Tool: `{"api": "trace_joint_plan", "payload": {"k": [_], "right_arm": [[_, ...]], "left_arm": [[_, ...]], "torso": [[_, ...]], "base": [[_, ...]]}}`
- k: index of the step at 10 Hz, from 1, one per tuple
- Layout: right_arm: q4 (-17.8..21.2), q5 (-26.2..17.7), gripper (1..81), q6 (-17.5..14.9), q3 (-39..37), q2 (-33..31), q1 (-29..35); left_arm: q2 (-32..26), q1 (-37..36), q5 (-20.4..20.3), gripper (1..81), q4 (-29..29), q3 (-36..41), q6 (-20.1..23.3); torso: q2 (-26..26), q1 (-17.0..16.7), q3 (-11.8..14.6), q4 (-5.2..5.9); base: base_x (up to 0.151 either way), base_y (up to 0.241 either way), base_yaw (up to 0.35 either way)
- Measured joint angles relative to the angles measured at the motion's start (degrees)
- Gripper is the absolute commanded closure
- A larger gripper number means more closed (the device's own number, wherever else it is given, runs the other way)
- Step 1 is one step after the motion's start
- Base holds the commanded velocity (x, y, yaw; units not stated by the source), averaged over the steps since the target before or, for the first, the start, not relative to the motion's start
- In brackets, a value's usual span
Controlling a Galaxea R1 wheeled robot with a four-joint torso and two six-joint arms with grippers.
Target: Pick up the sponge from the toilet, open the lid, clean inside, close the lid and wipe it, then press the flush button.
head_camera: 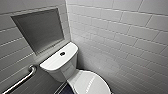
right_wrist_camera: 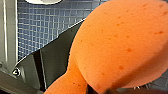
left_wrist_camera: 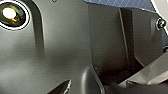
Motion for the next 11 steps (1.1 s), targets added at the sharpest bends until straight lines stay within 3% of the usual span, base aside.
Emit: {"api": "trace_joint_plan", "payload": {"k": [4,6,9,11], "right_arm": [[-2.6,0.4,81.1,0.0,-3.4,3.1,-3.6],[-3.7,0.4,81.1,0.0,-5.4,4.4,-5.6],[-5.0,0.8,81.1,0.0,-6.6,6.6,-5.4],[-5.3,0.8,81.1,0.0,-7.0,6.6,-5.4]], "left_arm": [[-0.9,-4.7,0.4,1.0,-0.7,1.3,0.0],[-4.5,-8.6,0.5,1.0,-2.1,5.4,0.0],[-9.5,-15.3,1.5,1.0,-6.8,13.6,0.0],[-10.8,-19.0,2.0,1.0,-10.0,14.7,0.0]], "torso": [[0.0,0.0,0.0,0.0],[0.0,0.0,0.0,0.0],[0.0,0.0,0.0,0.0],[0.0,0.0,0.0,0.0]], "base": [[0.0,0.0,0.0],[0.0,0.0,0.0],[0.0,0.0,0.0],[0.0,0.0,0.0]]}}
